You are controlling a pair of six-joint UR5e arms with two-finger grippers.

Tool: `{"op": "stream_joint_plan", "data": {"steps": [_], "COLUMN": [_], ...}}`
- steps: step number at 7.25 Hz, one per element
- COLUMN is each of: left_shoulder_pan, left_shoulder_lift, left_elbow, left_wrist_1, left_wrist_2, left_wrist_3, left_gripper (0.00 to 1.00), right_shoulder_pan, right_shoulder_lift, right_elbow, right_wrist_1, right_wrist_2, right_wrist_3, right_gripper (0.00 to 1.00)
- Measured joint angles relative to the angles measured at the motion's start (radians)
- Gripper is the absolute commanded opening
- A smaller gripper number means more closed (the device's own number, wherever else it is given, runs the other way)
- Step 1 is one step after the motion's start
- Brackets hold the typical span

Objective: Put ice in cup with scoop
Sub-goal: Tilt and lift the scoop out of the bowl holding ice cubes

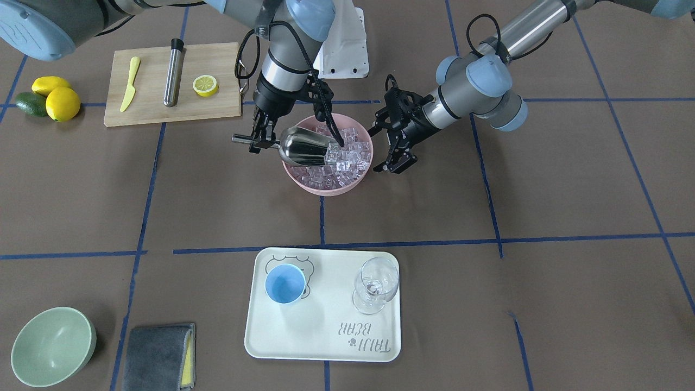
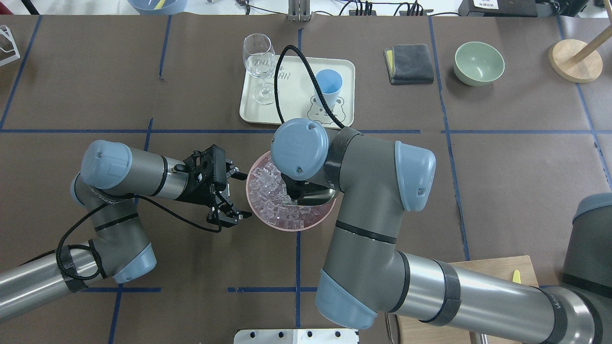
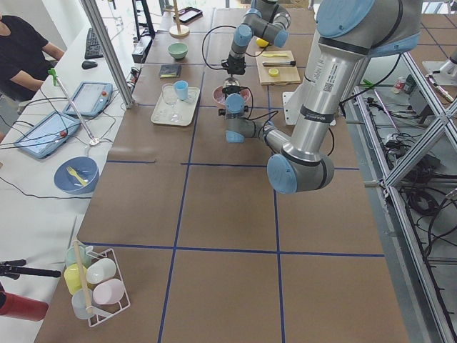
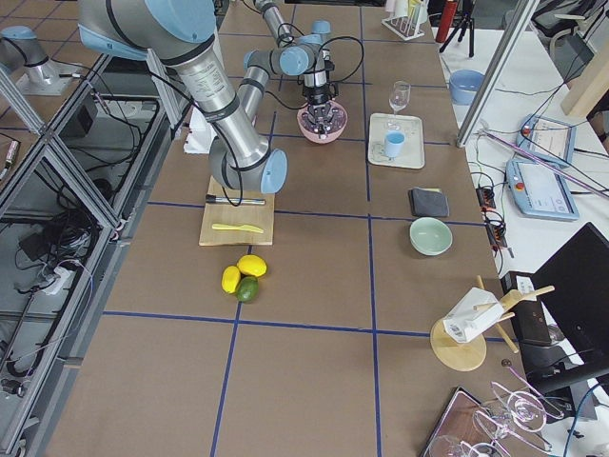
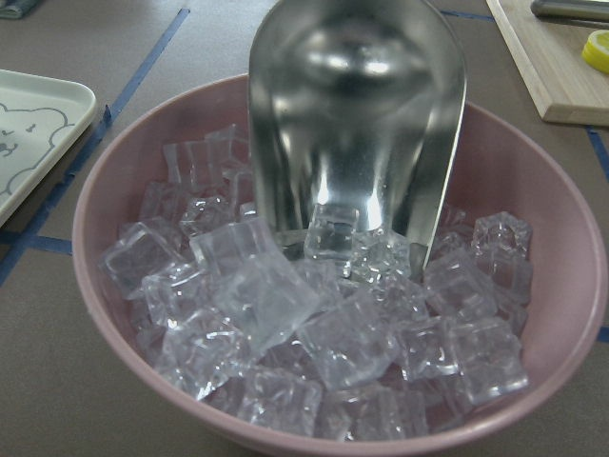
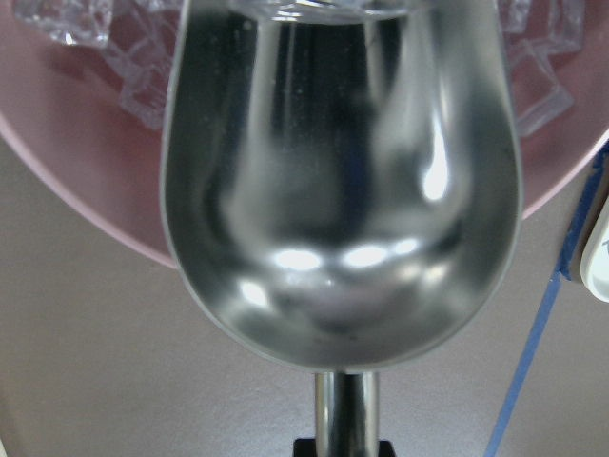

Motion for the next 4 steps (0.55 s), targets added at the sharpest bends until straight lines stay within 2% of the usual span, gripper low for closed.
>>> {"op": "stream_joint_plan", "data": {"steps": [4], "left_shoulder_pan": [-0.003], "left_shoulder_lift": [0.001], "left_elbow": [0.000], "left_wrist_1": [0.000], "left_wrist_2": [0.000], "left_wrist_3": [0.001], "left_gripper": [1.00], "right_shoulder_pan": [0.004], "right_shoulder_lift": [-0.036], "right_elbow": [0.003], "right_wrist_1": [0.092], "right_wrist_2": [0.040], "right_wrist_3": [0.002], "right_gripper": [0.00]}}
